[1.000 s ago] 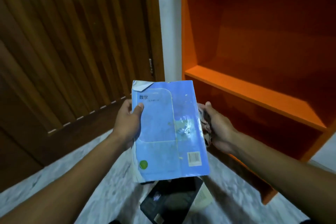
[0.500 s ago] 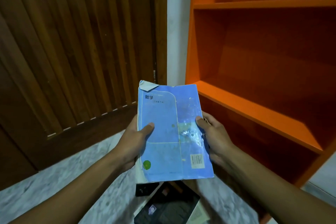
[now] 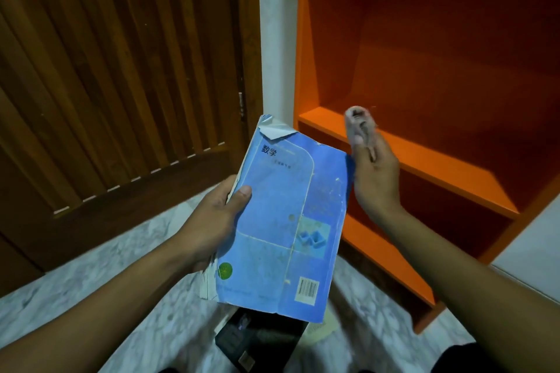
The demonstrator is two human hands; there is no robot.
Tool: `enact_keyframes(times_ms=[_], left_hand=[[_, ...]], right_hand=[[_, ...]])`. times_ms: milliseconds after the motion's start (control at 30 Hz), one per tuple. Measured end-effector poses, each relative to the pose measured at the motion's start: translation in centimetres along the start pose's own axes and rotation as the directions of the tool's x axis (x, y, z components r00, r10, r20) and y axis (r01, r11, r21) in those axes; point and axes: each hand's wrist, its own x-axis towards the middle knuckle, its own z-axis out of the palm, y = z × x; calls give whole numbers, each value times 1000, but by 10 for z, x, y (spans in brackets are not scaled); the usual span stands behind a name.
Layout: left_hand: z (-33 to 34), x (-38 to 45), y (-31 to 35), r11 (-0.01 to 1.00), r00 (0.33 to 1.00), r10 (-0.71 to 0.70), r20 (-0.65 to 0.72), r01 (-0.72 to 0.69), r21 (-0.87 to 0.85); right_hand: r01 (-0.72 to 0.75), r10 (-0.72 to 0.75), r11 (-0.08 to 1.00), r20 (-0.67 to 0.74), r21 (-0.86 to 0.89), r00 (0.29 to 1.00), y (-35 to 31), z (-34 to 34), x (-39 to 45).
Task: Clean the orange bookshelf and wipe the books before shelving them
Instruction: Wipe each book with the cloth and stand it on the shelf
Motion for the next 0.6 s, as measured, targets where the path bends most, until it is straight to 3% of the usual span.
enact_keyframes(times_ms=[67,133,400,600], left_hand=[[7,0,-2,1000,1000,-2,2,2,-31],[10,0,-3,998,1000,-4,-16,3,-62],[11,-2,-1,995,993,-21,-115,9,-104],[1,7,-3,985,961,-35,-273,-13,-173]], right_hand=[[171,-145,950,115,-262,983,14,6,-6],[225,-172,917,182,-329,968,19,11,-13],[422,-289,831,367,-363,884,24,17,-27],[619,-435,764,566,-179,700,34,31,-58]])
